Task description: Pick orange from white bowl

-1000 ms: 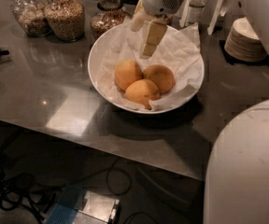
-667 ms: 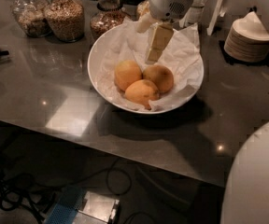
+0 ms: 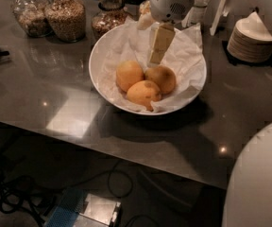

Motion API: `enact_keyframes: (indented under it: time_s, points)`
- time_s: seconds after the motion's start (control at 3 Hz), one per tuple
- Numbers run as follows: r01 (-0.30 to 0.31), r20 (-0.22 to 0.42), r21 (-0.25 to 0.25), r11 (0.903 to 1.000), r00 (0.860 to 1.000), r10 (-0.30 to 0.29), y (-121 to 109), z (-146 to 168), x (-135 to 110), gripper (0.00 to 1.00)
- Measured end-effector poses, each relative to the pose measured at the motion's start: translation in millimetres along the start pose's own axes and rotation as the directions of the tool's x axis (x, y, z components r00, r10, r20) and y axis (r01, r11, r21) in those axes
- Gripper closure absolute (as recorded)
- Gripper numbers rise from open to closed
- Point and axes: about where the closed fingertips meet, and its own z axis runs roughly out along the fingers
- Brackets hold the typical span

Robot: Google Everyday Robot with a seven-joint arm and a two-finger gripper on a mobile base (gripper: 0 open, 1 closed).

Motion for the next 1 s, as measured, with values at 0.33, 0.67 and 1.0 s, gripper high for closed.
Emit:
enact_keyframes:
  time_s: [0.33, 0.67, 1.0]
  points:
    - [-0.034, 0.025, -0.016, 0.9993, 0.999, 0.035, 10, 7, 8, 0.31]
    - [-0.107, 0.047, -0.047, 0.9931, 0.993, 0.110, 38, 12, 22, 0.35]
    - [-0.152, 0.043, -0.093, 0.9840, 0.987, 0.157, 61, 21, 35, 0.28]
